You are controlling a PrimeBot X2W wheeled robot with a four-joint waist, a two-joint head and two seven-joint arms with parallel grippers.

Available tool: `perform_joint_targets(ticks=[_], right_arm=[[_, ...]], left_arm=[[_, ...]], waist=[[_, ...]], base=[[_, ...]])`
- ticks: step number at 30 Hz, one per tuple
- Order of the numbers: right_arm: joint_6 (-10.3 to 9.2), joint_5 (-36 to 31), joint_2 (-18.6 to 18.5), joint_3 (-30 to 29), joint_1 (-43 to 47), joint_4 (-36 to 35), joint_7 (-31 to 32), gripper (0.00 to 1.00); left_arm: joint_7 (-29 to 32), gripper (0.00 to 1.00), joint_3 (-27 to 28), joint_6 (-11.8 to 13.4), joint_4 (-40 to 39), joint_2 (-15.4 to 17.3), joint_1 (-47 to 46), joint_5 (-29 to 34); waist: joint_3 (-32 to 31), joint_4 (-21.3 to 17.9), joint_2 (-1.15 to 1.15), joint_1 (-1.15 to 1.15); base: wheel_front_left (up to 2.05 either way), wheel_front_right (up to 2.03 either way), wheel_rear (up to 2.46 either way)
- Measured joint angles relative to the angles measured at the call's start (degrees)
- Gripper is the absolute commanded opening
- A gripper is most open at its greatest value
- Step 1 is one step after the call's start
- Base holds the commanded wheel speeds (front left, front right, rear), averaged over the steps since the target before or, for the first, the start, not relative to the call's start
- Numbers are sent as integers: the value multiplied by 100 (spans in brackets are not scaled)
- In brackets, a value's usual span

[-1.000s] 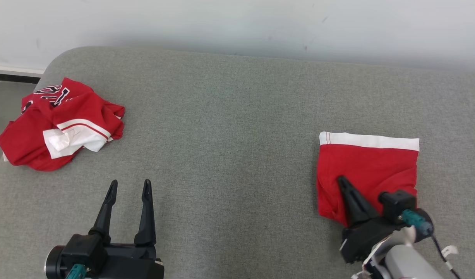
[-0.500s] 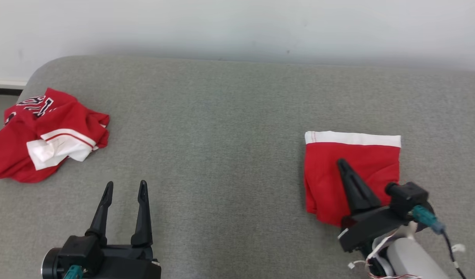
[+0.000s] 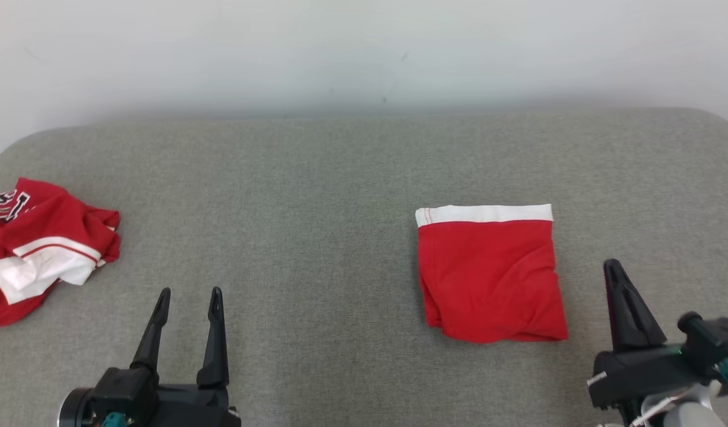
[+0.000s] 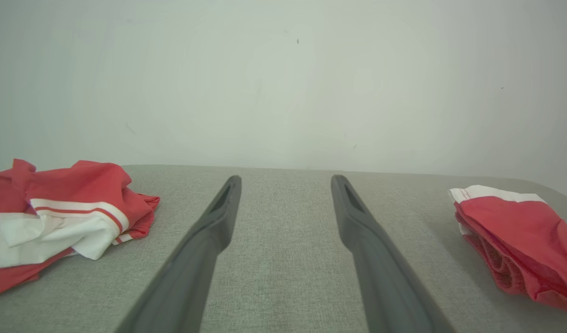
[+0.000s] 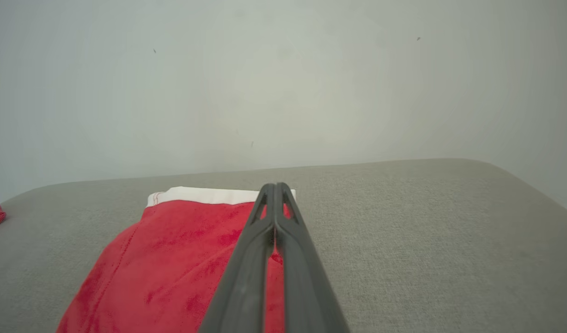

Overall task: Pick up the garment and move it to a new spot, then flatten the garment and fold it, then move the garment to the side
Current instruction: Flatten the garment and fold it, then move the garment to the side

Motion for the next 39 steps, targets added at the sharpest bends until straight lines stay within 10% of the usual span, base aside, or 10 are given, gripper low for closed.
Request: perform_joint_targets(ticks=[1,3,5,39], right_arm=[[0,-20,14,-70,84,-47,-1,0],[0,-92,57,-204,260,-141,-1,32],[0,-144,118,-314,438,-247,0,100],[0,-325,259,-116,1079,-541,-2,100]], left_arm=[[1,100,16,-5,9,0,33,18],[1,100,54,-25,54,-2,87,54],[0,100,100,-44,71,1,105,88],[1,100,281,-105,-20,31,752,331]], waist=[[-26,-34,0,0],[-85,-94,0,-1],[-144,-147,0,-1],[-497,-49,0,0]], base=[[0,0,0],[0,0,0],[0,0,0],[0,0,0]])
